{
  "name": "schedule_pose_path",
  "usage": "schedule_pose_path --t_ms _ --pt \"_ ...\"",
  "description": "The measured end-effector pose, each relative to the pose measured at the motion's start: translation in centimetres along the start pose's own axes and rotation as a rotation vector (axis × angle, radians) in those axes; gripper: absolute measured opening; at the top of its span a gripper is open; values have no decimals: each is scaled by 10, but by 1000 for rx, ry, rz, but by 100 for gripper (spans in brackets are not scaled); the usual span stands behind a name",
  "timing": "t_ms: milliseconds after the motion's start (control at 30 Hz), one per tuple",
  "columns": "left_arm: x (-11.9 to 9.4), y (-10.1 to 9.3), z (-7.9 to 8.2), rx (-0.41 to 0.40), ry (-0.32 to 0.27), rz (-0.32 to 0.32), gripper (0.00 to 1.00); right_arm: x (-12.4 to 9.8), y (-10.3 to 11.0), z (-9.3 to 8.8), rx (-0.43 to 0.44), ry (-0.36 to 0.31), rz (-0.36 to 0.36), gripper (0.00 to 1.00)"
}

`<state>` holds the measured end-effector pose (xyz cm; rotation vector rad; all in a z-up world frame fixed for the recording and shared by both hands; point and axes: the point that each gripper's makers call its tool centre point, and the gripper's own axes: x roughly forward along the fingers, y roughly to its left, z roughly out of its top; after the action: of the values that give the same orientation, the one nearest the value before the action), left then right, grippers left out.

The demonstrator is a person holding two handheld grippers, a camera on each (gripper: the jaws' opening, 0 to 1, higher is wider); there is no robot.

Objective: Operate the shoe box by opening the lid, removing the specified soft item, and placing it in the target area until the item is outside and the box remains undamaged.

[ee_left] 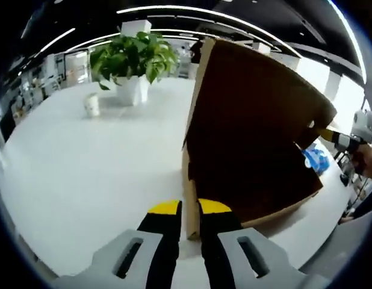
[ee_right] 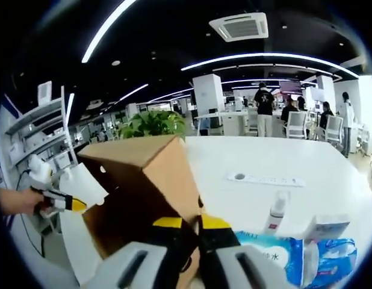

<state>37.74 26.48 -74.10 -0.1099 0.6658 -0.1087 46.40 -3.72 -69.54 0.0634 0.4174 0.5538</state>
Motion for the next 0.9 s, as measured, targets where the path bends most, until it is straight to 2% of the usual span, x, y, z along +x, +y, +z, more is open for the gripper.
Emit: schedule_pose_path --t_ms 233,433,600,900 --pt "-16 0 29 30 -63 -9 13 -4 2 -6 12 9 4 4" --pt "-23 -16 55 70 -122 -57 17 -8 5 -11 19 24 6 4" --pt "-24 -21 65 113 -145 -51 17 -13 8 -16 7 31 12 3" --pt "-27 -25 64 135 -157 -68 19 -23 15 -29 -4 62 34 5"
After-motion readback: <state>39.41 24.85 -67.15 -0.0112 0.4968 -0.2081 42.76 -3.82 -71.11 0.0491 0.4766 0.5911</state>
